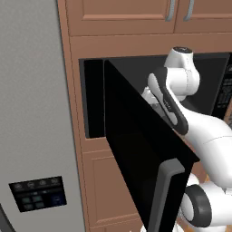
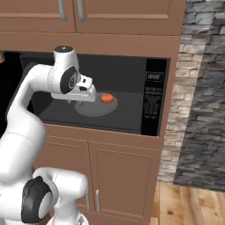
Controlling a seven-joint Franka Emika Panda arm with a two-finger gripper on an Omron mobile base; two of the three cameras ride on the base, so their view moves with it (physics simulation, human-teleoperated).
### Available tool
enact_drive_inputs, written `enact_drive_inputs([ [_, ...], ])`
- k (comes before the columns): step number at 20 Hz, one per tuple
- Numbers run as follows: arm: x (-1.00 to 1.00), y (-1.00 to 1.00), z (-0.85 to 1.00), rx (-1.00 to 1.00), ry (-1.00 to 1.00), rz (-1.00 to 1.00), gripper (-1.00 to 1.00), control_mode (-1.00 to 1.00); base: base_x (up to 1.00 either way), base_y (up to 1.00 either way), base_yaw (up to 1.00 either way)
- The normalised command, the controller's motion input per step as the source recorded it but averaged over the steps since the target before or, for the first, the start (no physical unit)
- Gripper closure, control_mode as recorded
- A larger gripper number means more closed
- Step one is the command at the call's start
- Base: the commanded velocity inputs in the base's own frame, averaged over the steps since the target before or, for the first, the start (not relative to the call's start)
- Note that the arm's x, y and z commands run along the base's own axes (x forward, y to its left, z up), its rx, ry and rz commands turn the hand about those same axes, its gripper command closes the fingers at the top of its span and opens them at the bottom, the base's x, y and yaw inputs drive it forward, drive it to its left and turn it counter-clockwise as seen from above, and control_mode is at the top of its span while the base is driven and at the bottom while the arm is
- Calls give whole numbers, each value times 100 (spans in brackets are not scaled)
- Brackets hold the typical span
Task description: Close the microwave door.
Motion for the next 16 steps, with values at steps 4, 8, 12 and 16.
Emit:
enact_drive_inputs([
  [4, -57, 0, 0, 0, -8, 0, -100, -100, 0, 0, 0],
  [8, -100, 0, 0, 0, -25, 3, -100, -100, 0, 0, 0],
  [12, -100, -6, -8, 0, -28, 9, -100, -100, 0, 0, 0],
  [16, -100, -7, -4, 0, -30, 11, -100, -100, 0, 0, 0],
])
